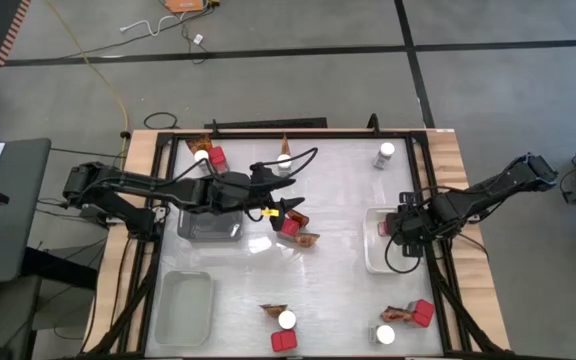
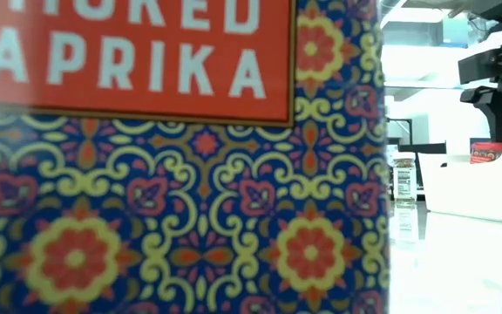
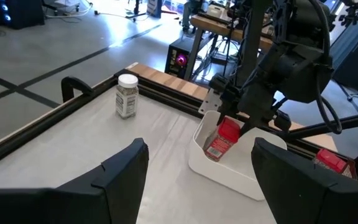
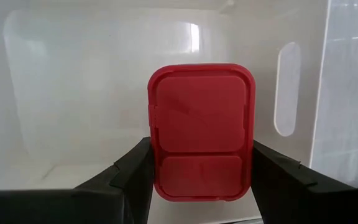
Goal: Sort spices by type
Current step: Put the red spice can into the white bin
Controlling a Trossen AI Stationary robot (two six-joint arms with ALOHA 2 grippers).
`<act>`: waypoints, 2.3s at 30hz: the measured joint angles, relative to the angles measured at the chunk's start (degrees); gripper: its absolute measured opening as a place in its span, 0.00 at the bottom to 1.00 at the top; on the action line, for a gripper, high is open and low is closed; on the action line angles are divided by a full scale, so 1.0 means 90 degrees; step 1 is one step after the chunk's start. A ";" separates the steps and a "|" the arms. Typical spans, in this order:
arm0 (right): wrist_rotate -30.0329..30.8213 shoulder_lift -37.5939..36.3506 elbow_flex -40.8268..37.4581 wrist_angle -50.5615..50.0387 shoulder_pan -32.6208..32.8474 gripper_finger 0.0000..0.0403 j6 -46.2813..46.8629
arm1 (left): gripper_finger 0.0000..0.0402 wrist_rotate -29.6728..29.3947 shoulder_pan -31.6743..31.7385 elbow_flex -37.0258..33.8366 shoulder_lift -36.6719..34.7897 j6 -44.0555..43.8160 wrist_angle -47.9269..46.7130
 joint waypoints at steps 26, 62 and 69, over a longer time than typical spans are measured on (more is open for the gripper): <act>-0.0061 0.0007 -0.0008 -0.0040 0.0003 0.71 0.0100 | 0.68 0.0002 -0.0020 0.0002 0.0002 -0.0112 -0.0036; -0.0033 0.0005 0.1544 -0.1326 0.0005 0.92 0.0545 | 0.68 -0.0002 -0.0022 0.0002 0.0001 -0.0068 -0.0036; -0.0601 0.0027 0.1622 -0.0688 0.0160 0.92 0.1260 | 0.68 -0.0002 -0.0022 0.0002 0.0000 -0.0066 -0.0125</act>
